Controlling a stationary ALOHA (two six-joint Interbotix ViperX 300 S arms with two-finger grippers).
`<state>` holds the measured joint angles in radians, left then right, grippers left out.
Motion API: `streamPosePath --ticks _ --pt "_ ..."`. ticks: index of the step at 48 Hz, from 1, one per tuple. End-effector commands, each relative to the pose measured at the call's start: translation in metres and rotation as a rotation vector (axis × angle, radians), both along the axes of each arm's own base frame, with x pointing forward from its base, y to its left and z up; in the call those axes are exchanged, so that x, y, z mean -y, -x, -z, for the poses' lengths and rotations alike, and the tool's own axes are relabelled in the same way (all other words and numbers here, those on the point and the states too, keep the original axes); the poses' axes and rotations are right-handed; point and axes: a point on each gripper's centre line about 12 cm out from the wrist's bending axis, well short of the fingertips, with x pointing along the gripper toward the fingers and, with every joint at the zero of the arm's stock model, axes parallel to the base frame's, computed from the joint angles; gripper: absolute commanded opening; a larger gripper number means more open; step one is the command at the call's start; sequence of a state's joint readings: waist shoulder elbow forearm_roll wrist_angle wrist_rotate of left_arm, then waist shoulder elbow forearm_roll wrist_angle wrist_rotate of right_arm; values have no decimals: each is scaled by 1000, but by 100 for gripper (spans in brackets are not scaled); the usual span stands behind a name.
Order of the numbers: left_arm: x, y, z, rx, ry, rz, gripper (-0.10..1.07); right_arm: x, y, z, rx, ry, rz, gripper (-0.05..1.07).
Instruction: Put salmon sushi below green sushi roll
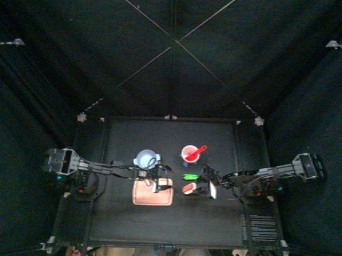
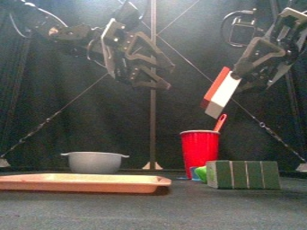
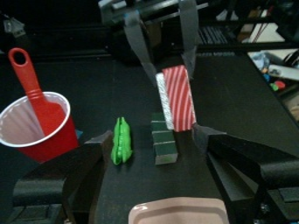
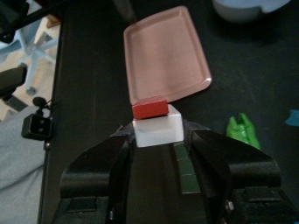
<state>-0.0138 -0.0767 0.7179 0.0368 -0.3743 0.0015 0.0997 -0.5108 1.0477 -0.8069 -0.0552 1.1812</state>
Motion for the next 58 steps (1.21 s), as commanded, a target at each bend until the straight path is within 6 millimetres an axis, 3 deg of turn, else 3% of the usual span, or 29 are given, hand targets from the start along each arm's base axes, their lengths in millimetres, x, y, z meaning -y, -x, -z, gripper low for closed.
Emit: streamPosePath --ticks 1,15,38,58 --pt "0 9 -11 66 10 -5 103 -9 -8 -1 10 -23 -37 57" --pt "-1 10 5 32 13 -10 103 -35 -24 23 -63 -59 -119 57" --pt "-4 9 12 14 12 -19 103 -40 -59 57 -170 -32 -122 57" --pt "-4 9 14 9 14 -20 103 -38 -42 78 -272 1 -91 57"
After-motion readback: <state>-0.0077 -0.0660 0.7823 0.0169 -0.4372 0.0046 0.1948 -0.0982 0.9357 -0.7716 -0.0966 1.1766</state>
